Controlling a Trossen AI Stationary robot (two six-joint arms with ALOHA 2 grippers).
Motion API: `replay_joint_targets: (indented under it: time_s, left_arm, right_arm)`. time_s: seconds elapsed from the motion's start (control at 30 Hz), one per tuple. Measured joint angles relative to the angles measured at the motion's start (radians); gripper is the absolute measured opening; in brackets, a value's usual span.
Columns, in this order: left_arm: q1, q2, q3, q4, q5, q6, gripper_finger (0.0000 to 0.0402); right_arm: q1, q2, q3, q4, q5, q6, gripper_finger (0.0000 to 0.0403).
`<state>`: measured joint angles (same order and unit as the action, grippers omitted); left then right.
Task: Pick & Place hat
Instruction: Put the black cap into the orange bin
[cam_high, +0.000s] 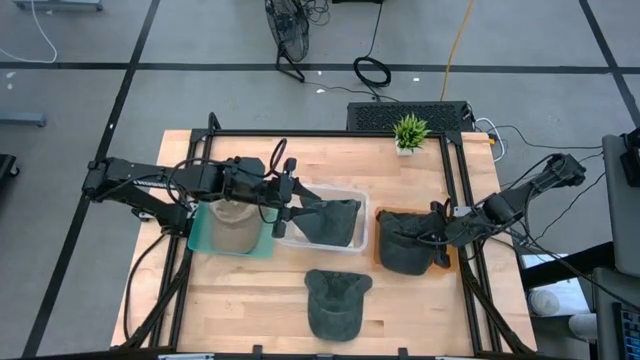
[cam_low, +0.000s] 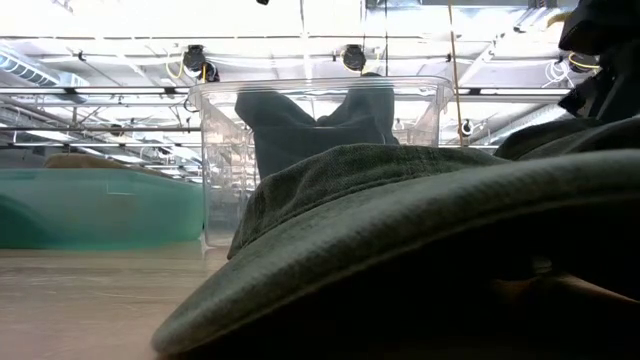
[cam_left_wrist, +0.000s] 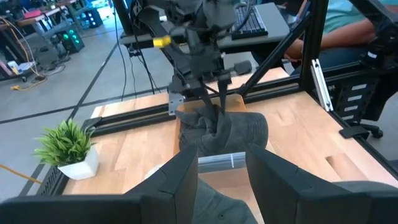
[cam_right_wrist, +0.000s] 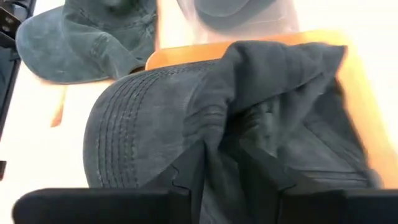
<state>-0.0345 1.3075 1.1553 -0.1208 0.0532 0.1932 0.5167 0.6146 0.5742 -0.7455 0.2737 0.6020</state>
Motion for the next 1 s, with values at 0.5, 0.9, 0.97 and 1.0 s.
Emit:
replay_joint_targets:
  time_s: [0.5, 0.9, 0.97, 1.0]
  left_arm:
    - [-0.005, 0.0, 0.0, -0.023, 0.0, -0.023, 0.0147]
    - [-0.046, 0.0, 0.0, -0.008, -0.002, -0.023, 0.0147]
    - [-0.049, 0.0, 0.0, -0.009, -0.002, -0.023, 0.0147]
    - [-0.05, 0.0, 0.0, -0.01, -0.002, -0.023, 0.0147]
  right_arm:
    - [0.061, 0.318, 0.344, -0.163, 0.004, -0.114, 0.0045]
    - [0.083, 0.686, 0.47, -0.15, -0.091, -0.083, 0.0006]
    - [0.069, 0.704, 0.47, -0.183, -0.089, -0.072, 0.0002]
    - [0.061, 0.707, 0.466, -0.197, -0.086, -0.067, 0.0001]
